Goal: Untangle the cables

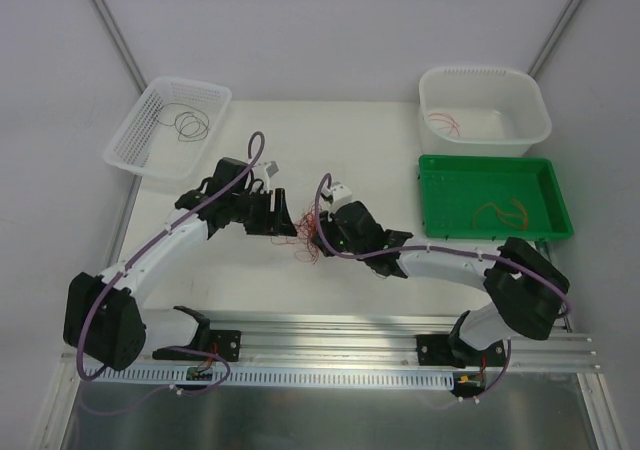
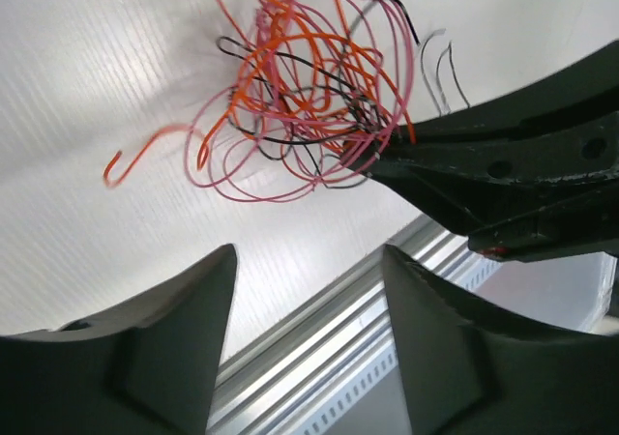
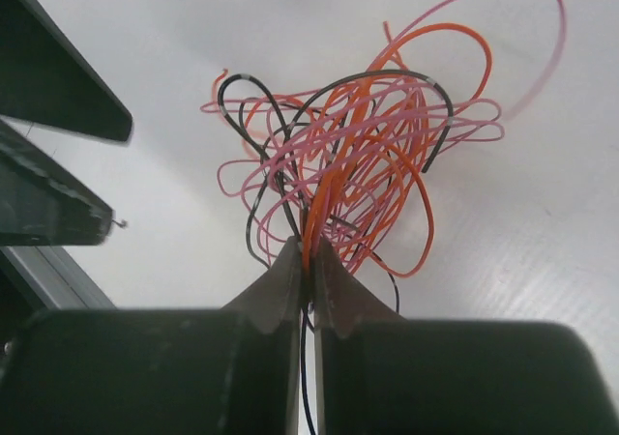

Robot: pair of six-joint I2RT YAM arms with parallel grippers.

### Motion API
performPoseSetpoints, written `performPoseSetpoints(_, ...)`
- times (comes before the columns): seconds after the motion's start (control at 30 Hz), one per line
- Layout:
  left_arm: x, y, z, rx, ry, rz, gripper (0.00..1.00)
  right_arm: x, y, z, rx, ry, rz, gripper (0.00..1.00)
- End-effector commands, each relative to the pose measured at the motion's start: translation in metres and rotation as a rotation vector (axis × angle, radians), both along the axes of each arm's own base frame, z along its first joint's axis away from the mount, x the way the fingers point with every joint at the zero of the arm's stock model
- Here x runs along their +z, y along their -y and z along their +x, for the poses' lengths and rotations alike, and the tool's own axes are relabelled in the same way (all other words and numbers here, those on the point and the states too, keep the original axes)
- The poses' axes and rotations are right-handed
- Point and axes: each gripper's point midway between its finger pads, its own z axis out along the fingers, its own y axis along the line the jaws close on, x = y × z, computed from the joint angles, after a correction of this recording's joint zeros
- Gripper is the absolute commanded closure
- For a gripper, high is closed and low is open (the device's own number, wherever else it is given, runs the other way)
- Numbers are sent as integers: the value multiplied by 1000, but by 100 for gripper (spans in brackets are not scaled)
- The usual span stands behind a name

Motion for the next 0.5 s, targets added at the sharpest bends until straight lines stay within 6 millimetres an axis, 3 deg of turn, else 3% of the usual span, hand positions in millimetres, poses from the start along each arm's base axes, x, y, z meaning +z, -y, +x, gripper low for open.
performPoseSetpoints(0.0, 31, -12, 5, 72, 147, -6, 35, 42, 12, -1, 19, 58, 29, 99)
performPoseSetpoints(0.03, 43, -14, 2, 94, 186, -27, 33, 53, 16, -4, 28, 70, 45, 99)
performPoseSetpoints(0.17, 47, -14, -14, 176, 188, -113, 29, 74, 34, -14, 50, 86, 16, 99)
performPoseSetpoints(0.37, 15, -11, -27, 223, 230, -149, 34, 107, 44, -27, 65, 93, 65, 99)
performPoseSetpoints(0.47, 22, -5, -25, 192, 300, -208, 38, 112, 45, -32, 93, 97, 66, 99)
